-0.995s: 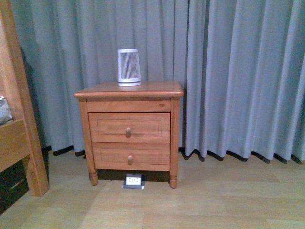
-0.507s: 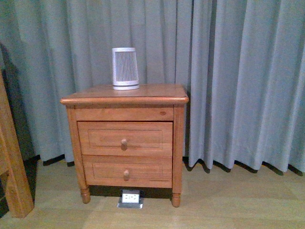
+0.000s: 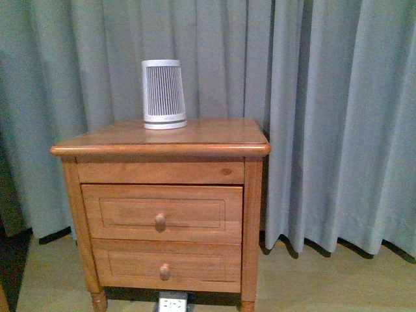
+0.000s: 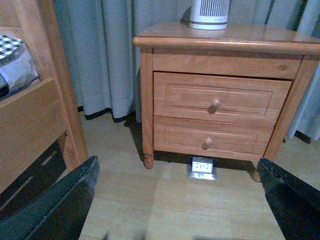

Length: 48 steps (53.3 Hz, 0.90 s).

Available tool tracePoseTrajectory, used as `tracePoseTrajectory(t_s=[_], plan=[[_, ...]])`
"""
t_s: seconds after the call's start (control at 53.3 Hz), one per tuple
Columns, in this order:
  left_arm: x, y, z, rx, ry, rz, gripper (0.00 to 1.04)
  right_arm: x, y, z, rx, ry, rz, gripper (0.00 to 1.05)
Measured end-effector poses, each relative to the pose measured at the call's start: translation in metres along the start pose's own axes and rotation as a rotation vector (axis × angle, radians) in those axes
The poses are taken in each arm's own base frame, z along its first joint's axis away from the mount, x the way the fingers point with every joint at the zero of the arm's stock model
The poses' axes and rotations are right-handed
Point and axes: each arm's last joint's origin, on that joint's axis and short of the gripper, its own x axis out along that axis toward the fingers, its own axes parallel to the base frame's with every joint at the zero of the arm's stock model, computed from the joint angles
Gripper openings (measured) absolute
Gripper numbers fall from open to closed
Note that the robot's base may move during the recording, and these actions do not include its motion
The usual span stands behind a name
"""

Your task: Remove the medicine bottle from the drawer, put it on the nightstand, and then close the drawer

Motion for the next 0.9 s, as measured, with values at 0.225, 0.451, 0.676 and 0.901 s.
tracePoseTrajectory(t_s=[0.225, 0.451, 0.676, 0.901], plan=[[0.003, 0.000, -0.003, -0.074, 0.106, -0.032, 0.98, 0.000, 0.000, 0.000, 0.000, 0.000, 0.000, 0.98], [0.045, -0.001, 0.005, -0.106, 0.103, -0.045, 0.98, 0.000, 0.000, 0.000, 0.000, 0.000, 0.000, 0.98], [0.134, -0.012, 0.023, -0.067, 0.030, -0.066, 0.98, 0.000, 0.000, 0.000, 0.000, 0.000, 0.000, 0.98], [0.231, -0.040, 0.003, -0.048, 0.101, -0.102, 0.98, 0.000, 0.000, 0.000, 0.000, 0.000, 0.000, 0.98]])
